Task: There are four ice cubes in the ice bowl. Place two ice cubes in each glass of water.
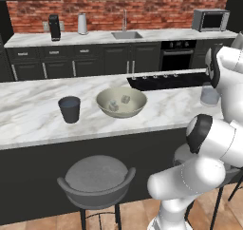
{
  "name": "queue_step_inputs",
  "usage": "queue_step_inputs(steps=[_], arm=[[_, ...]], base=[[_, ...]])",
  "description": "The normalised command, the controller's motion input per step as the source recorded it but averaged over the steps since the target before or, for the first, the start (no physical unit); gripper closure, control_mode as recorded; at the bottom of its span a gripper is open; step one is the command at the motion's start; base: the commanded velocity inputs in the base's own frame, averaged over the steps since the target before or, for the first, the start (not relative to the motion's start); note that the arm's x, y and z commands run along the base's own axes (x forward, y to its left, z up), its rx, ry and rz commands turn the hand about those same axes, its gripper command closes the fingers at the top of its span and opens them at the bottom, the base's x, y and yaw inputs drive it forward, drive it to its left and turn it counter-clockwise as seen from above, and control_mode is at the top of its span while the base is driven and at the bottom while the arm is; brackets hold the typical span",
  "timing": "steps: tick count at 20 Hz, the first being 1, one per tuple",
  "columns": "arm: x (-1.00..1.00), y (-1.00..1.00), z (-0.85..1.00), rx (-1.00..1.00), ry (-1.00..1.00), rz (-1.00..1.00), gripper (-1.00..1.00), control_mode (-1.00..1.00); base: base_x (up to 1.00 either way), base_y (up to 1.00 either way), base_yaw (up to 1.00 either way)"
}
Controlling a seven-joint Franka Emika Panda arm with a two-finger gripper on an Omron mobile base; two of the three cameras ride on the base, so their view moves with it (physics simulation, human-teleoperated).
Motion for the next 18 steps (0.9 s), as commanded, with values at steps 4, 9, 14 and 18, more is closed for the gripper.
queue_step_inputs(steps=[4, 9, 14, 18], arm=[[0.41, -0.13, -0.15, 0.00, 0.00, 0.04, 1.00, -1.00], [0.30, -0.27, -0.09, 0.00, 0.01, 0.04, 1.00, -1.00], [0.25, -0.19, -0.22, 0.00, 0.04, 0.01, 1.00, -1.00], [0.28, 0.00, -0.19, 0.00, 0.07, 0.00, 1.00, -1.00]], base=[[0.00, 0.00, 0.00], [0.00, 0.00, 0.00], [0.00, 0.00, 0.00], [0.00, 0.00, 0.00]])
